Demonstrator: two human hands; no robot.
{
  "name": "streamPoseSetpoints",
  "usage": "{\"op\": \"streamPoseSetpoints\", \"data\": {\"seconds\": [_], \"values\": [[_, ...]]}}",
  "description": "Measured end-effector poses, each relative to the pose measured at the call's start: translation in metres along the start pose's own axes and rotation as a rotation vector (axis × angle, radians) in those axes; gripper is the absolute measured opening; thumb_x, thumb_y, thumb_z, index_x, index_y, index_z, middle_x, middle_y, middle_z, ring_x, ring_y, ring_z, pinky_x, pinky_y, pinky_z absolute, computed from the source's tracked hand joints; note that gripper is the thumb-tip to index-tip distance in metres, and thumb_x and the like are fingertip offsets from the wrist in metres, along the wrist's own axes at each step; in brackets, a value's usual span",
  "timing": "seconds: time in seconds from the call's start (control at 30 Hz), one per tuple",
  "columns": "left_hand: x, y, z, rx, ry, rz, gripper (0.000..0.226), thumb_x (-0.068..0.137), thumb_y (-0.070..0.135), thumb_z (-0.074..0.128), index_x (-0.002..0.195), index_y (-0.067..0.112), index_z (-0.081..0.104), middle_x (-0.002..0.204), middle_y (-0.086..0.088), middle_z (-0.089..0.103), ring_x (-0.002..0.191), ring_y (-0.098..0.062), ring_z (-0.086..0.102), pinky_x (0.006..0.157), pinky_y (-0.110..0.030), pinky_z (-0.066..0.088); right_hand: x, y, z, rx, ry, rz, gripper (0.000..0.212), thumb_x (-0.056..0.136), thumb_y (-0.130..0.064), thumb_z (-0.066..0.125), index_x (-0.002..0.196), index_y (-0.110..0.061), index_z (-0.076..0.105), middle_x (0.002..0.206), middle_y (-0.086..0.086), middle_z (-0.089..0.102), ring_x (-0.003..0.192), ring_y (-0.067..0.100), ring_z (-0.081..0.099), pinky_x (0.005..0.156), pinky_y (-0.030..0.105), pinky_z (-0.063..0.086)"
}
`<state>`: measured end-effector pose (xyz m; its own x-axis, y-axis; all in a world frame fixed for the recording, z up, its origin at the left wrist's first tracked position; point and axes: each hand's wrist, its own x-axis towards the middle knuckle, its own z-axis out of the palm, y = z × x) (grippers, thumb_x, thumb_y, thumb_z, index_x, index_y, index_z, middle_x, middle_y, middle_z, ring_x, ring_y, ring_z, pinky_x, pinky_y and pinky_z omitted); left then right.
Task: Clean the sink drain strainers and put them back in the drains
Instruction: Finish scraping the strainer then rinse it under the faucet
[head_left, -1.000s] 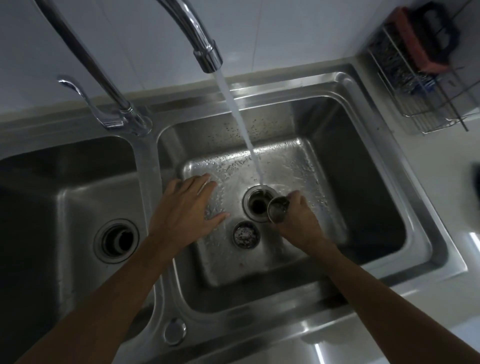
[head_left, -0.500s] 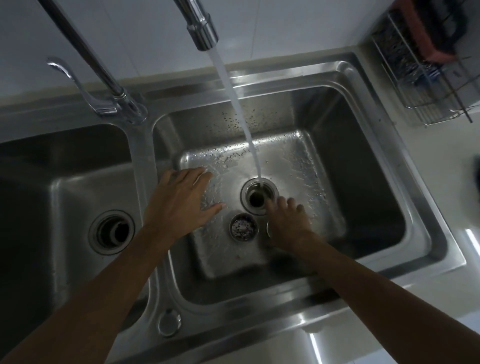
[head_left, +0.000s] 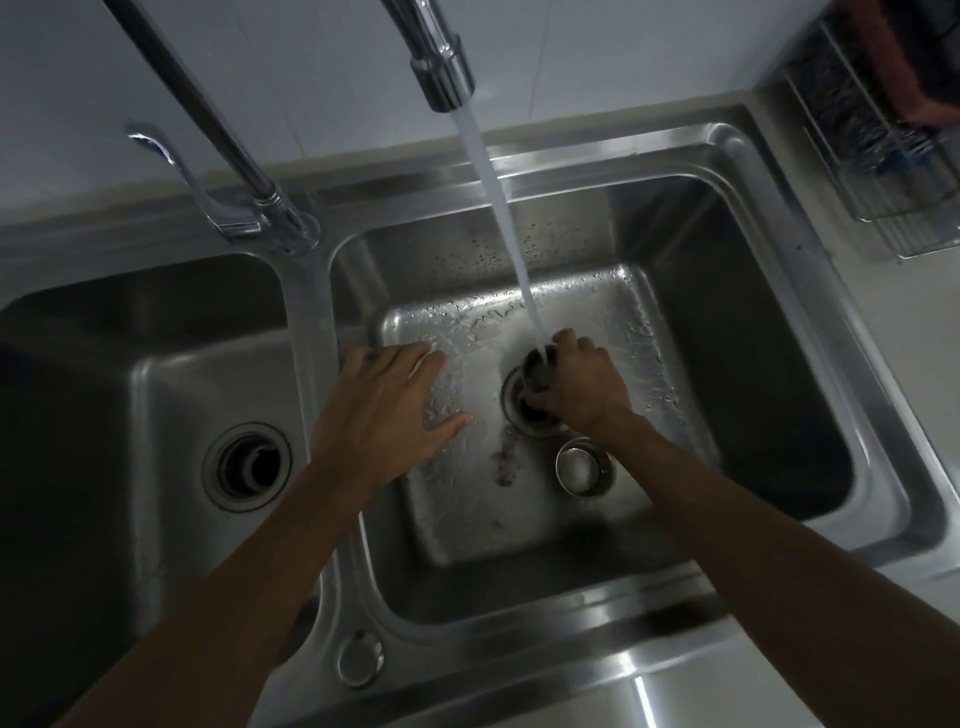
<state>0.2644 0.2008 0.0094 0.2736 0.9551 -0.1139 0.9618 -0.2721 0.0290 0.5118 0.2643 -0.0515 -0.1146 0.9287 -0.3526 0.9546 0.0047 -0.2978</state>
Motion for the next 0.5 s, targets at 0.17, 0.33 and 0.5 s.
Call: {"op": "streamPoseSetpoints", "data": {"seconds": [0.17,0.33,0.5], "values": [[0.000,0.000,-0.001,-0.017,-0.005,-0.003,0.077,0.092,0.076,0.047,0.141,0.016,0.055,0.146,-0.005,0.059,0.129,-0.024,0.060,0.104,-0.047,0.043,-0.004,-0.008,0.012,0.065,0.011,-0.073,0.076,0.076,-0.047,0.082,0.129,-0.005,0.048,0.119,0.017,0.057,0.108,0.036,0.055,0.084,0.043,0.051],[0.000,-0.002,-0.001,-0.018,-0.002,-0.004,0.077,0.093,0.075,0.047,0.142,0.016,0.056,0.146,-0.004,0.060,0.129,-0.023,0.060,0.105,-0.046,0.042,0.003,0.008,0.003,0.132,0.048,0.024,0.075,0.075,-0.041,0.085,0.131,-0.006,0.051,0.123,0.016,0.059,0.112,0.036,0.056,0.090,0.043,0.052],[-0.001,-0.001,-0.003,-0.029,-0.011,-0.004,0.076,0.093,0.075,0.047,0.141,0.016,0.056,0.146,-0.005,0.060,0.129,-0.022,0.060,0.104,-0.046,0.042,-0.008,0.000,0.008,0.166,0.031,-0.058,0.073,0.072,-0.039,0.087,0.129,-0.009,0.053,0.120,0.014,0.061,0.109,0.035,0.057,0.087,0.039,0.050]]}}
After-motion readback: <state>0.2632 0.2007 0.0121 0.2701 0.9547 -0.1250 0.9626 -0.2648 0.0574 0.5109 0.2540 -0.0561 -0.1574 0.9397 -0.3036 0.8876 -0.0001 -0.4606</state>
